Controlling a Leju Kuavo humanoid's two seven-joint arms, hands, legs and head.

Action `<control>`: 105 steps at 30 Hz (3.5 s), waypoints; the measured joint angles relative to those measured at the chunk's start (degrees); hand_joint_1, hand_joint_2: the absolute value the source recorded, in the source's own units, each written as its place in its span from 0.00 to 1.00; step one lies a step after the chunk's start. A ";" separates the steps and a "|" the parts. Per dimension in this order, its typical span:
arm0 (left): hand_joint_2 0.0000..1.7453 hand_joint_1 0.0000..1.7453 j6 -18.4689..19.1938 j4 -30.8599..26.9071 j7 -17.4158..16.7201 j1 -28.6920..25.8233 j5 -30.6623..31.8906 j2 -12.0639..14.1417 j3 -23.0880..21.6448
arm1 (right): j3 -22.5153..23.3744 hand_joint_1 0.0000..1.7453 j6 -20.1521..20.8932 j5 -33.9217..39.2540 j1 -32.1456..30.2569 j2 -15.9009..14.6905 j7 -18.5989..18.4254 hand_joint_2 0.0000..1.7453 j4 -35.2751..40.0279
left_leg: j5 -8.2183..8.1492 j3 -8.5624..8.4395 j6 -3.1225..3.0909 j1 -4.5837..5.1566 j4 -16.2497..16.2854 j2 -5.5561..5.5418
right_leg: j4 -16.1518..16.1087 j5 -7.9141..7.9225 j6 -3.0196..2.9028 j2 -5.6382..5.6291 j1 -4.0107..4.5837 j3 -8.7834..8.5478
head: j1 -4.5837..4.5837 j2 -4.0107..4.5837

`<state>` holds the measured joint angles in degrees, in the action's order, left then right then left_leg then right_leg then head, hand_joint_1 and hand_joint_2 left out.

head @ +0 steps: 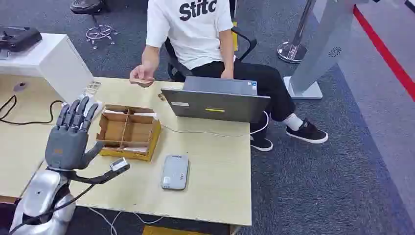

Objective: Pass the card to the sensor for recognition and then transmit it.

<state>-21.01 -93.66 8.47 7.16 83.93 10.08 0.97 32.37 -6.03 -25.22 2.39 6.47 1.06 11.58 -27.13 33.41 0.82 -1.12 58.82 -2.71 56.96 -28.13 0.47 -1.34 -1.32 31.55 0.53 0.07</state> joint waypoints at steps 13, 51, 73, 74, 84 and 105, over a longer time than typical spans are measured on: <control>1.00 0.00 0.03 28.42 -7.96 23.21 5.88 4.06 -12.32 | 0.00 0.00 -0.44 -1.84 0.04 -0.35 -4.39 1.00 -0.07 | 0.03 0.17 -0.04 0.01 0.05 0.13 | -0.02 0.06 0.03 -0.18 -0.01 0.20 | -0.02 0.00; 1.00 1.00 -7.33 13.00 2.05 9.42 -6.99 -2.80 -14.48 | 0.70 0.00 -1.29 -3.45 -0.06 -0.33 -5.43 1.00 -0.46 | -0.04 0.29 -0.06 0.03 0.03 0.18 | -0.04 0.04 0.05 -0.19 -0.02 0.33 | 0.00 0.00; 1.00 1.00 0.01 25.47 1.41 1.37 -4.32 -9.14 -30.50 | 2.60 0.00 -1.22 -5.40 -0.08 -0.26 -5.52 1.00 -0.52 | -0.12 0.33 -0.13 0.05 0.04 0.17 | -0.07 0.00 0.09 -0.16 -0.03 0.34 | -0.02 0.00; 1.00 1.00 0.07 26.28 1.24 1.74 -4.06 -9.43 -30.57 | 2.64 0.00 -1.22 -5.44 -0.08 -0.26 -5.65 1.00 -0.52 | -0.12 0.33 -0.13 0.04 0.04 0.17 | -0.07 0.00 0.09 -0.16 -0.03 0.33 | -0.02 0.00; 1.00 1.00 -4.17 28.74 -0.64 3.40 -3.93 -9.84 -30.63 | 3.21 0.00 -1.22 -6.47 -0.12 -0.26 -5.78 1.00 -0.52 | -0.10 0.30 -0.12 0.04 0.04 0.18 | -0.05 0.01 0.09 -0.16 -0.03 0.30 | -0.02 0.00; 1.00 1.00 -4.87 17.79 -2.72 13.10 -8.26 -1.31 -15.86 | 3.87 0.00 -1.00 -8.65 -0.11 -0.26 -5.48 1.00 -0.57 | -0.04 0.30 -0.04 -0.01 0.02 0.18 | 0.02 0.03 0.05 -0.17 0.00 0.33 | 0.00 0.00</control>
<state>-25.88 -75.86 5.75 20.26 75.67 8.77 -14.89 36.24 -7.04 -33.88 2.27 6.21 -4.42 11.02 -27.17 33.71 0.78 -1.14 58.84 -2.53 56.97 -28.10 0.52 -1.51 -1.32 31.88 0.52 0.07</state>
